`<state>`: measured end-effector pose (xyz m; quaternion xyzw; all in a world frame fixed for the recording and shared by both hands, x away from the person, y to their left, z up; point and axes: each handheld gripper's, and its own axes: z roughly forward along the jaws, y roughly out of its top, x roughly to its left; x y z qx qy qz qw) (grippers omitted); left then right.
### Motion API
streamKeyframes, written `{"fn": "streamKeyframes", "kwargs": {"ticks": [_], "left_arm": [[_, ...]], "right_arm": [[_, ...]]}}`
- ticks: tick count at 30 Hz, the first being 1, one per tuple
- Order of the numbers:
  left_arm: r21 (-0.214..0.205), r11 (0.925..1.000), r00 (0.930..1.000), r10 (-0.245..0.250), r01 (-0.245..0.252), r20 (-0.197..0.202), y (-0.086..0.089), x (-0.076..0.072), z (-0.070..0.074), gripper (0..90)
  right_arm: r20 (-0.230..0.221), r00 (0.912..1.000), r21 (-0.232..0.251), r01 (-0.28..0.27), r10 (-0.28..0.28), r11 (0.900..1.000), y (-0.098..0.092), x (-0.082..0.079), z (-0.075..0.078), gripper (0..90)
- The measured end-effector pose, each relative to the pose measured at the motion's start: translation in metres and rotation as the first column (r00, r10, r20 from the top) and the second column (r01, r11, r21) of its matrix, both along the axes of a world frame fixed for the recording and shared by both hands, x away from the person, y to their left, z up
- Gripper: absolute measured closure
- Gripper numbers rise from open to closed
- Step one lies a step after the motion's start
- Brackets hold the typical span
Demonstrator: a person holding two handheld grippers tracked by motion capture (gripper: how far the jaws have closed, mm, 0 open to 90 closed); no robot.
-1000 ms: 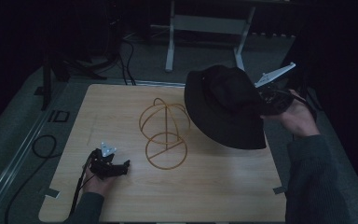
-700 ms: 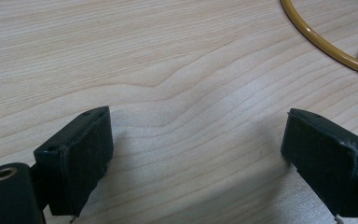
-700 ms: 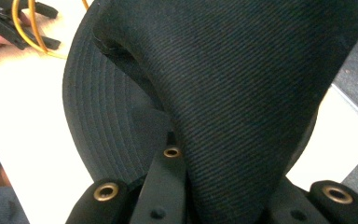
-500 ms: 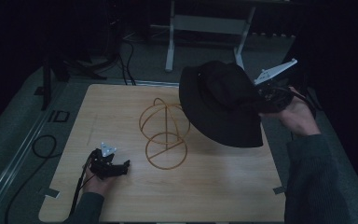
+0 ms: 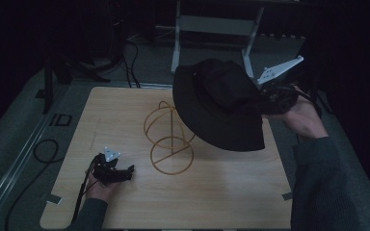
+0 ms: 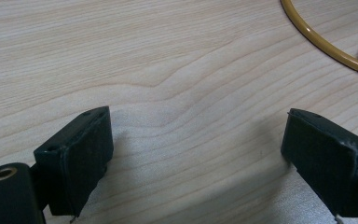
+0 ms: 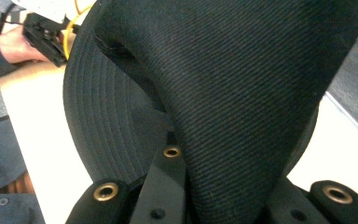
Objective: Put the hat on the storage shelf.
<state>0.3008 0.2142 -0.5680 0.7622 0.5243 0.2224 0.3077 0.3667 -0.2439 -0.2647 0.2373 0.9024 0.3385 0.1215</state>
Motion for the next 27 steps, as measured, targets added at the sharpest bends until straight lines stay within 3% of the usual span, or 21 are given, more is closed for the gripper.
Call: {"fn": "streamKeyframes", "kwargs": {"ticks": [5, 17, 27], "left_arm": [[0.0, 1.0, 1.0, 0.0, 0.0, 0.002, 0.0, 0.0, 0.0, 9.4], [0.0, 1.0, 1.0, 0.0, 0.0, 0.001, 0.0, 0.0, 0.0, 9.4], [-0.002, 1.0, 1.0, 0.001, -0.001, 0.003, 0.0, 0.0, 0.0, 9.4]], "right_arm": [[-0.004, 0.9997, 0.013, -0.026, 0.026, 0.9996, 0.012, 0.001, 0.003, 87.8], [-0.019, 0.9963, -0.013, -0.085, 0.084, 0.9963, 0.047, 0.005, 0.003, 87.6], [-0.045, 0.9894, -0.028, -0.139, 0.138, 0.9899, 0.078, 0.008, -0.008, 87.2]]}}
